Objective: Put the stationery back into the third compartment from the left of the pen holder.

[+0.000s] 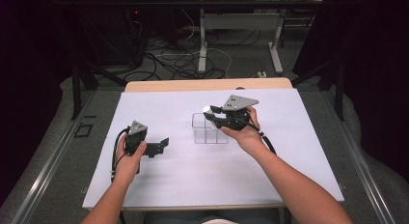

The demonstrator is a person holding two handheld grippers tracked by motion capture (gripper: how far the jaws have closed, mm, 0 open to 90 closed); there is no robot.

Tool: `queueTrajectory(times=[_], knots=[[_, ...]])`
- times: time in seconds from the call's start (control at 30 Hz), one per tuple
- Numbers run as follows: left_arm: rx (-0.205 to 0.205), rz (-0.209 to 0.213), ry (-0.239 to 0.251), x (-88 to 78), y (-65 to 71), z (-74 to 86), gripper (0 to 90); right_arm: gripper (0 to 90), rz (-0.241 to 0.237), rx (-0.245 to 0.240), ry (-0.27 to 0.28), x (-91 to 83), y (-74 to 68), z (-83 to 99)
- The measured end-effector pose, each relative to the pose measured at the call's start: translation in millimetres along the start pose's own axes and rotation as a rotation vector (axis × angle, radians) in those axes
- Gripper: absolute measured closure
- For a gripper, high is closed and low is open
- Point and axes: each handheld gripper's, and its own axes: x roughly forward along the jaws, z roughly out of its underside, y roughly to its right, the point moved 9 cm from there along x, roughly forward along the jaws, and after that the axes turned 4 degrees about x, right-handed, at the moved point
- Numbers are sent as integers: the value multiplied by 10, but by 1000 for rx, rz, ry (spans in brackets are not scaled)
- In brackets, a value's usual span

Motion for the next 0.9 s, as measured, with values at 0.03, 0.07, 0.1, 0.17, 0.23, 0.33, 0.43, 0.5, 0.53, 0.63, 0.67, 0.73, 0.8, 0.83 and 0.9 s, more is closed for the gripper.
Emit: queueTrajectory(times=[0.03,0.07,0.1,0.17,0.23,0.33,0.43,0.5,0.53,0.63,0.67,0.73,0.8,0.83,0.9], knots=[[0,0,1,0,1,-1,4,669,7,4,1,1,20,4],[2,-3,7,5,-1,-4,4,669,10,2,1,2,40,10],[6,-3,6,4,-3,-4,4,669,15,4,-1,0,56,16],[7,-3,6,4,-3,-4,4,669,22,12,-3,1,89,26],[0,-2,7,6,1,-3,4,669,32,15,-6,6,114,36],[1,0,-1,0,-1,1,4,669,40,16,-3,16,151,43],[0,-1,2,2,-1,0,4,669,46,23,-4,30,176,57],[0,-3,6,5,-1,-2,4,669,50,24,-6,40,188,69],[0,-3,6,4,-2,-2,4,669,54,32,-6,43,191,75],[6,-5,4,-1,-10,0,4,669,57,34,-9,54,212,93],[0,-4,5,0,-7,0,4,669,61,42,-7,57,217,99],[-1,-4,5,0,-5,0,4,669,64,46,-2,63,232,113],[0,-3,5,1,-4,-1,4,669,70,43,-9,66,252,145],[0,-3,5,1,-4,-1,4,669,74,47,-9,67,263,161],[8,-5,2,-1,-11,2,4,669,77,57,-13,68,285,198]])
